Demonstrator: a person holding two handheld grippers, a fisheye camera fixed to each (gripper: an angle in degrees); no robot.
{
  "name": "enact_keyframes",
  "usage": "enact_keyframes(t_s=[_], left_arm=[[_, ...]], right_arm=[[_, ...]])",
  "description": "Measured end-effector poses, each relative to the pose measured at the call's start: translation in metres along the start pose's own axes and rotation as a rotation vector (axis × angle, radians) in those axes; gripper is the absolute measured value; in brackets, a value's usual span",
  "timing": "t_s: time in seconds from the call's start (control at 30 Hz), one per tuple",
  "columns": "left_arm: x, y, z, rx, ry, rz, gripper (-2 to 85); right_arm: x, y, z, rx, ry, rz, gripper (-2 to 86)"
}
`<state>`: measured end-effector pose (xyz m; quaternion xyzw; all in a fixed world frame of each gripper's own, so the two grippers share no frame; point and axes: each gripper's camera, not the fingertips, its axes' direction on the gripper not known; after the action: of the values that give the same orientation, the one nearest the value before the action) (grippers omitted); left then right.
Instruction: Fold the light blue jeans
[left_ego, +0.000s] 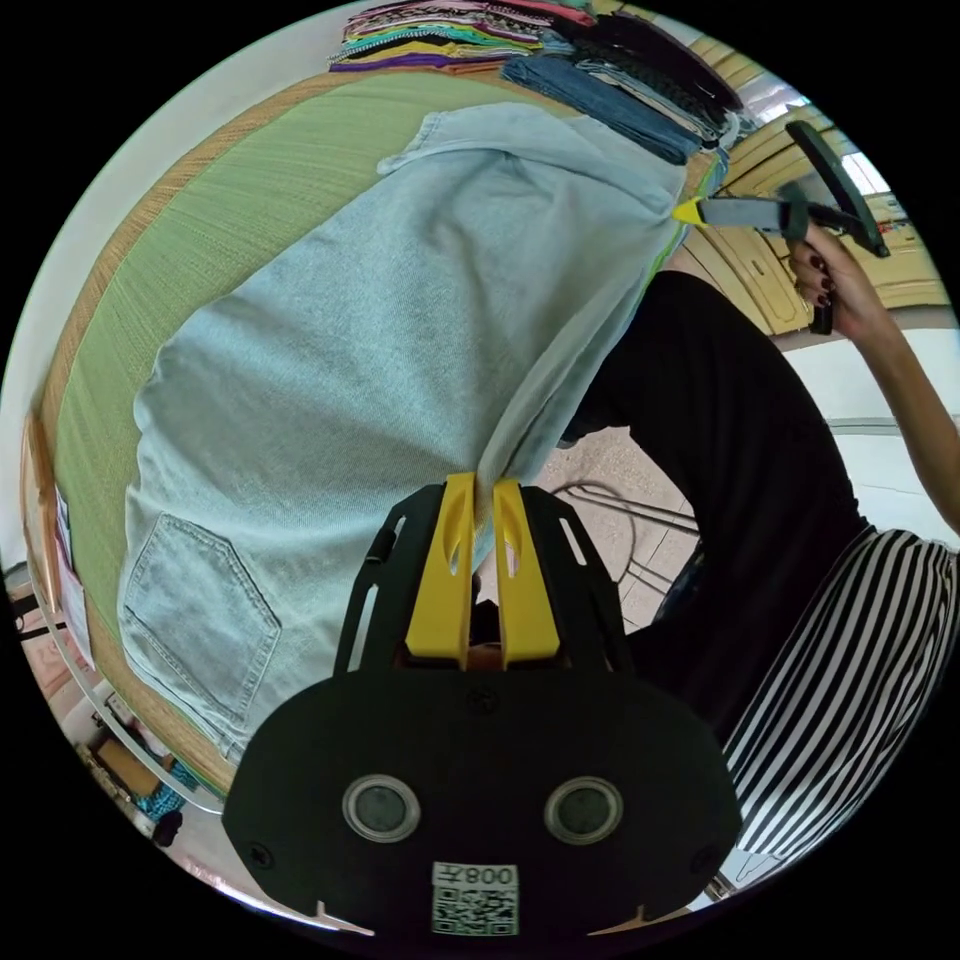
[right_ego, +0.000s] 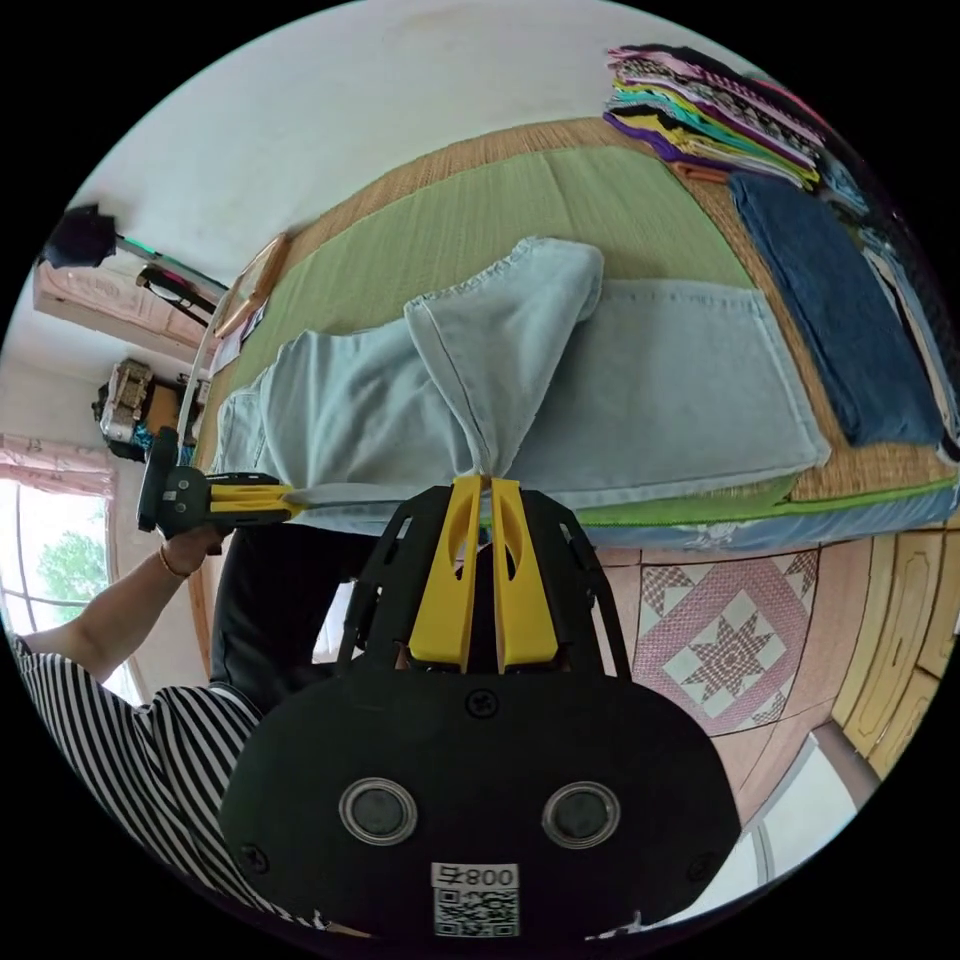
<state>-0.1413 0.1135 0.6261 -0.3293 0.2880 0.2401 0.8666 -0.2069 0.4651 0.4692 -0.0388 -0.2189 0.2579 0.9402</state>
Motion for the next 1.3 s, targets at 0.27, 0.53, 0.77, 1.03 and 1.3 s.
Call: enact_keyframes(t_s=[0.27, 0.53, 0.77, 1.03, 1.3], left_arm=[[-0.052, 0.0, -0.009, 0.145, 0.278, -0.187, 5.6], [-0.078, -0.037, -0.018, 0.323, 0.476, -0.204, 4.8], [-0.106, -0.145, 0.024, 0.326, 0.638, -0.277, 7.7], [-0.137, -0.199, 0.072, 0.363, 0.764, -0.466, 5.0], [-0.12, -0.235, 0.076, 0.429, 0.767, -0.355, 1.1]], right_arm=[[0.044, 0.032, 0.02, 0.011, -0.044, 0.034, 1.4], [0.081, 0.058, 0.017, 0.042, -0.13, 0.032, 1.5], [0.112, 0.081, 0.016, 0.065, -0.218, 0.048, 1.4], [0.133, 0.099, 0.014, 0.071, -0.272, 0.046, 1.5], [0.148, 0.119, 0.011, 0.076, -0.327, 0.042, 1.8]])
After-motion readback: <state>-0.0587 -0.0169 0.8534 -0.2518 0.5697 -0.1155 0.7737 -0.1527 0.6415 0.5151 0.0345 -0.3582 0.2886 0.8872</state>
